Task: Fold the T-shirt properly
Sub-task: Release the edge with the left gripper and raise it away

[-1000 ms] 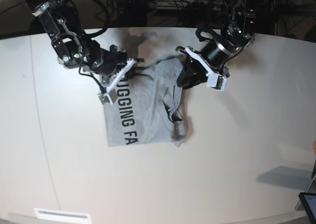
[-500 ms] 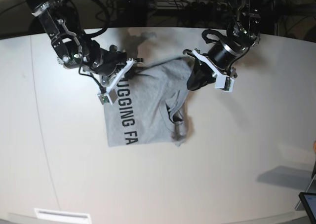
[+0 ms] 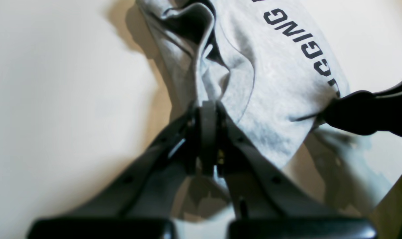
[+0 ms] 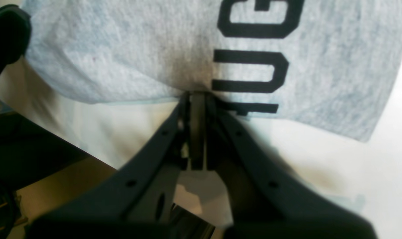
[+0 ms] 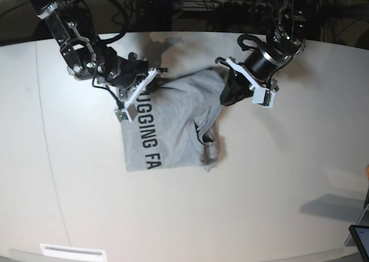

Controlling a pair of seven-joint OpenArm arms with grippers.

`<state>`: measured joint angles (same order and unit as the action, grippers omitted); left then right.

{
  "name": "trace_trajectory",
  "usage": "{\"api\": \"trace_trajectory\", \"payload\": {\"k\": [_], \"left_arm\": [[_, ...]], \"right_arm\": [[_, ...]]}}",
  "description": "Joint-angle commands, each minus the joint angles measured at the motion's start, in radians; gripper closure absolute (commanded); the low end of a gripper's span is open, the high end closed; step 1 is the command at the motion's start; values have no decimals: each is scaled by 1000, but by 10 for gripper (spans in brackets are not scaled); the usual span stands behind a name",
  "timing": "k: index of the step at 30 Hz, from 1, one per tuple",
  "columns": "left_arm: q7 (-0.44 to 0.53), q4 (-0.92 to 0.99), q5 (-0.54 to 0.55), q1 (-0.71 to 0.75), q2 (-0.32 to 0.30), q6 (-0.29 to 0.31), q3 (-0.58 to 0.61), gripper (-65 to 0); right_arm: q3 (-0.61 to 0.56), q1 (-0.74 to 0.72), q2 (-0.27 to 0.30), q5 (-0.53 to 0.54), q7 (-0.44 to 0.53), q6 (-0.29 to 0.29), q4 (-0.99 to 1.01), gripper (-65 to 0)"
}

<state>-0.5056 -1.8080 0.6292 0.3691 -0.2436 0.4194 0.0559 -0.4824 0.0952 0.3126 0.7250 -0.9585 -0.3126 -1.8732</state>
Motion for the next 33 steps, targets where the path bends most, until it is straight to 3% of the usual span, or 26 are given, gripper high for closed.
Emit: {"api": "trace_trajectory", "payload": {"k": [1, 21, 24, 29, 33], "left_arm": [[26, -14, 10, 1, -9, -1, -28, 0], [26, 24, 8, 9, -17, -1, -57, -8], [26, 58, 8, 8, -36, -1, -58, -76], [28, 57, 11, 12, -35, -1, -141, -260], [28, 32, 14, 11, -33, -1, -202, -312]], "right_arm": [[4, -10, 4, 5, 16, 7, -12, -3], [0, 1, 1, 9, 11, 7, -30, -3], [-2, 11, 1, 11, 11, 7, -76, -3], [-5, 5, 1, 11, 9, 7, -85, -3], [-5, 4, 0, 11, 13, 7, -85, -3]]}}
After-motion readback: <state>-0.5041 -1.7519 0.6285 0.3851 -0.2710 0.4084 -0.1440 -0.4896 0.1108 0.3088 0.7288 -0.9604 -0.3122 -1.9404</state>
